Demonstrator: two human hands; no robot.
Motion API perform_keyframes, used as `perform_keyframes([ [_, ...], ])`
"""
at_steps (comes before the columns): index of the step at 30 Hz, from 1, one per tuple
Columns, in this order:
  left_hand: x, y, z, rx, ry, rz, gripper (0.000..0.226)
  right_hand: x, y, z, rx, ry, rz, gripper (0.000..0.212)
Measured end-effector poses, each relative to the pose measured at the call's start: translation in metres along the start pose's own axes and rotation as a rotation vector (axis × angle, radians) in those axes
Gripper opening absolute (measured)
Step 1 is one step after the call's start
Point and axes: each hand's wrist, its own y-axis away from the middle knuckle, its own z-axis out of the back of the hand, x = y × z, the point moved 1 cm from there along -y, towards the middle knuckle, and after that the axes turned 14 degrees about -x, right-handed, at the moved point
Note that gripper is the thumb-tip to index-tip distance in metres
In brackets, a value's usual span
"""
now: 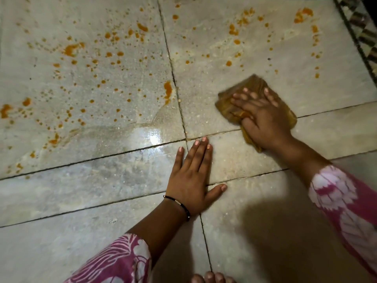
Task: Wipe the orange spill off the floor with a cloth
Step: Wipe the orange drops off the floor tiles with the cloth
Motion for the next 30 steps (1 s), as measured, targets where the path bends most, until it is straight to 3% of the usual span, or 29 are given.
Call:
perform_keyframes([
  [4, 0.005, -0.001, 0.004, 0.019, 0.028, -0.021, 0.085, -0.014, 0.038, 0.021, -0.052, -0.017, -0.006, 0.052],
  [6, 0.015, 0.003, 0.009, 0.041, 0.010, -0.044, 0.081, -0.009, 0.018, 0.014, -0.079, 0.048, -0.128, 0.057],
  [8, 0.030, 0.011, 0.016, 0.052, -0.022, -0.096, 0.079, 0.006, -0.015, -0.001, -0.005, 0.114, -0.171, 0.063],
  [12, 0.075, 0.036, 0.050, 0.190, -0.228, -0.297, 0.083, 0.061, -0.032, -0.025, 0.326, 0.097, 0.205, 0.079],
  [15, 0.120, 0.050, 0.082, 0.340, -0.396, -0.463, 0.082, 0.096, -0.002, -0.037, 0.457, 0.039, 0.518, 0.076],
  [19, 0.179, 0.058, 0.129, 0.672, -0.589, -0.390, 0.089, 0.120, -0.005, -0.038, 0.614, 0.113, 0.647, 0.083],
  [21, 0.209, 0.073, 0.158, 0.722, -0.634, -0.398, 0.095, 0.133, -0.009, -0.035, 0.736, 0.204, 0.684, 0.087],
  [25, 0.250, 0.135, 0.203, 0.435, -0.492, -0.507, 0.101, 0.160, -0.011, -0.026, 0.957, 0.322, 0.725, 0.082],
  [27, 0.268, 0.163, 0.204, 0.370, -0.464, -0.472, 0.097, 0.178, -0.005, -0.028, 0.843, 0.286, 0.885, 0.082],
  [29, 0.285, 0.179, 0.194, 0.281, -0.433, -0.340, 0.095, 0.205, 0.002, -0.041, 0.720, 0.275, 1.050, 0.079],
  [30, 0.291, 0.180, 0.187, 0.236, -0.423, -0.229, 0.098, 0.217, 0.007, -0.045, 0.735, 0.253, 1.070, 0.076],
])
